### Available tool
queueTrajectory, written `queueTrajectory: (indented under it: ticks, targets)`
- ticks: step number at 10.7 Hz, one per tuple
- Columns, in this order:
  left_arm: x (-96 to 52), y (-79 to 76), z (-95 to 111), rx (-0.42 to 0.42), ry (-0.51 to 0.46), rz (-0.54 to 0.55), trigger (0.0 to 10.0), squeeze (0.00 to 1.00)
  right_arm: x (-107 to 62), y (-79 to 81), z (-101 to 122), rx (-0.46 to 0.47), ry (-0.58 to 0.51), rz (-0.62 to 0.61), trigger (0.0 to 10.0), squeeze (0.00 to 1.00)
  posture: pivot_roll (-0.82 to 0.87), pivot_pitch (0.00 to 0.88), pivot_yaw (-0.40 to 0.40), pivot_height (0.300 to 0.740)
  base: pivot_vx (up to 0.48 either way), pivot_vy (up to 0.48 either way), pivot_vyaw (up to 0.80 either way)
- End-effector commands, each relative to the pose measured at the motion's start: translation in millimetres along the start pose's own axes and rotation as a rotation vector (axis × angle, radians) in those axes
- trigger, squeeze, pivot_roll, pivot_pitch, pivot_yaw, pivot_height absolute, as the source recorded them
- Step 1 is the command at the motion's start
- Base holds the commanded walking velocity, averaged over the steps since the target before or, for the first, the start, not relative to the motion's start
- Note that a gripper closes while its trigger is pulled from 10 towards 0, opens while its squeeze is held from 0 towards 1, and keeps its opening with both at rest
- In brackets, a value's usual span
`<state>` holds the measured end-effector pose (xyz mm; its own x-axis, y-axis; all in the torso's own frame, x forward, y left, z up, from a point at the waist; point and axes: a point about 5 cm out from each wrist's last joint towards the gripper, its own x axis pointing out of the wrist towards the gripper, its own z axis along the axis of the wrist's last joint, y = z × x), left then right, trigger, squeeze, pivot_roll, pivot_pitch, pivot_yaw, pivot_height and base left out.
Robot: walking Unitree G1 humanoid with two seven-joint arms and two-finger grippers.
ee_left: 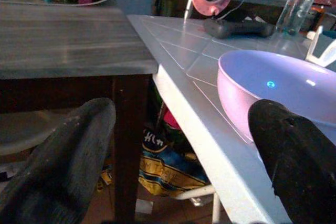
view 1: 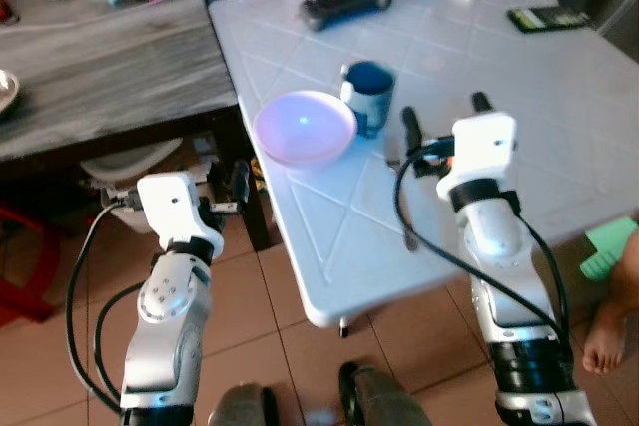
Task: Setting the table
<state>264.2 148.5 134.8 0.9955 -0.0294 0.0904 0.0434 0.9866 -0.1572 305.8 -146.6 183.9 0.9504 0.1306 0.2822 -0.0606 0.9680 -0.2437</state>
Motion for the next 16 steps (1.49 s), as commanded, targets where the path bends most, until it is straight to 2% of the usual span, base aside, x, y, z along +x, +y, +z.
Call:
queueTrajectory:
  ticks: [1, 3, 5, 6, 7, 9, 10, 13, 16]
  targets:
    - [-1.8, 3.8, 1, 0.013, 0.004, 0.020, 10.0, 0.00, 2.7, 3.5, 7, -0.011, -0.036, 0.030, 10.0, 0.00, 0.02, 0.158, 0.035, 0.740, 0.000, 0.000, 0.00]
    - [-0.7, 6.3, 1, 0.037, 0.006, 0.039, 10.0, 0.00, 5.7, 8.4, 5, 0.005, -0.017, 0.082, 10.0, 0.00, 0.02, 0.163, 0.037, 0.740, 0.000, 0.000, 0.00]
    - [-0.8, 10.0, -1, 0.058, 0.022, 0.058, 10.0, 0.00, 19.1, 24.9, 6, 0.009, -0.005, 0.276, 10.0, 0.00, 0.02, 0.169, 0.044, 0.740, 0.000, 0.000, 0.00]
    - [-0.4, 9.3, 0, 0.058, 0.019, 0.056, 10.0, 0.00, 20.6, 28.7, 7, 0.003, 0.000, 0.325, 10.0, 0.00, 0.02, 0.170, 0.043, 0.740, 0.000, 0.000, 0.00]
    - [0.0, 9.9, 1, 0.057, 0.016, 0.063, 10.0, 0.00, 18.4, 37.3, 7, 0.000, 0.002, 0.420, 10.0, 0.00, 0.03, 0.171, 0.042, 0.740, 0.000, 0.000, 0.00]
    - [-0.9, 9.8, 0, 0.056, 0.019, 0.068, 10.0, 0.00, 12.0, 46.2, 5, -0.007, 0.016, 0.525, 10.0, 0.00, 0.03, 0.172, 0.040, 0.740, 0.000, 0.000, 0.00]
    - [-1.4, 8.7, -1, 0.054, 0.022, 0.065, 10.0, 0.00, 1.9, 55.1, 5, -0.038, 0.014, 0.637, 10.0, 0.00, 0.03, 0.172, 0.040, 0.740, 0.000, 0.000, 0.00]
    - [0.7, 7.9, -1, 0.052, 0.023, 0.063, 10.0, 0.00, -4.7, 56.1, 2, -0.070, 0.041, 0.724, 10.0, 0.00, 0.02, 0.168, 0.040, 0.740, 0.000, 0.000, 0.00]
    - [-0.3, 4.4, -5, 0.033, 0.046, 0.048, 10.0, 0.00, 0.8, 49.5, 0, -0.207, 0.070, 0.782, 10.0, 0.00, 0.02, 0.166, 0.039, 0.740, 0.000, 0.000, 0.00]
